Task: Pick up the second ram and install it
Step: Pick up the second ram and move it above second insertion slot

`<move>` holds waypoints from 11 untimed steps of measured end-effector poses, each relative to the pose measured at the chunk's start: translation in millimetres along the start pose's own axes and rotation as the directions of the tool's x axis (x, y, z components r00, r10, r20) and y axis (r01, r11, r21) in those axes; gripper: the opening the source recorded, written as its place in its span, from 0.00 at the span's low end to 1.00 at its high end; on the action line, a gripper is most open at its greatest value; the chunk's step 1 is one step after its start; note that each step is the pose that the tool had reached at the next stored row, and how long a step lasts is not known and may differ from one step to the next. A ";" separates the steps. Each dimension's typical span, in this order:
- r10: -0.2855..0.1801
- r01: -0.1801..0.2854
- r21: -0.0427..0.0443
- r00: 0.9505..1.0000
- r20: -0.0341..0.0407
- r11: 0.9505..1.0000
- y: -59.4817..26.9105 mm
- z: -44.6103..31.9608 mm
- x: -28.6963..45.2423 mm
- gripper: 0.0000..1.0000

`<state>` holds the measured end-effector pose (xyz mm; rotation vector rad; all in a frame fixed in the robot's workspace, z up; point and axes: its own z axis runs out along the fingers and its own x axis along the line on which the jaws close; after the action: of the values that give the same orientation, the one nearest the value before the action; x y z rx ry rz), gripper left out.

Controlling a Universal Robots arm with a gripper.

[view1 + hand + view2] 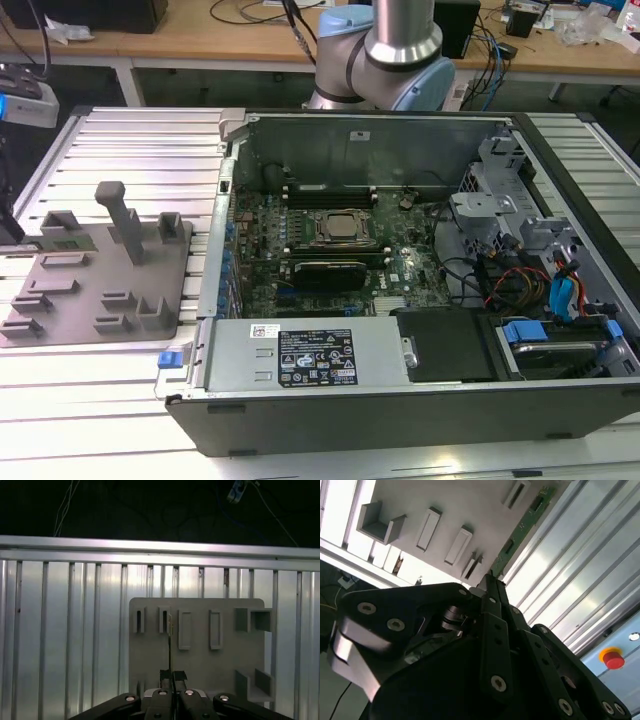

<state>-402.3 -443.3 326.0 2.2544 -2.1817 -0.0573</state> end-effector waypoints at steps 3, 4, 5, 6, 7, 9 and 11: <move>0.000 0.000 0.000 1.000 0.000 1.000 0.3 -11.5 -0.3 0.09; 0.000 0.000 0.000 1.000 0.000 1.000 0.4 -15.1 -0.3 0.09; 0.000 0.000 0.000 1.000 0.000 1.000 0.5 -17.3 -0.4 0.09; 0.000 0.000 0.000 1.000 0.000 1.000 0.5 -19.6 -0.4 0.09; 0.000 0.000 0.000 1.000 0.000 1.000 0.7 -23.8 -0.6 0.09; 0.000 0.000 0.000 1.000 0.000 1.000 0.9 -35.0 -0.8 0.09; 0.000 0.000 0.000 1.000 0.000 1.000 1.3 -48.2 -1.2 0.09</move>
<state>-402.2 -443.2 374.3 2.2545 -2.1816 -0.0572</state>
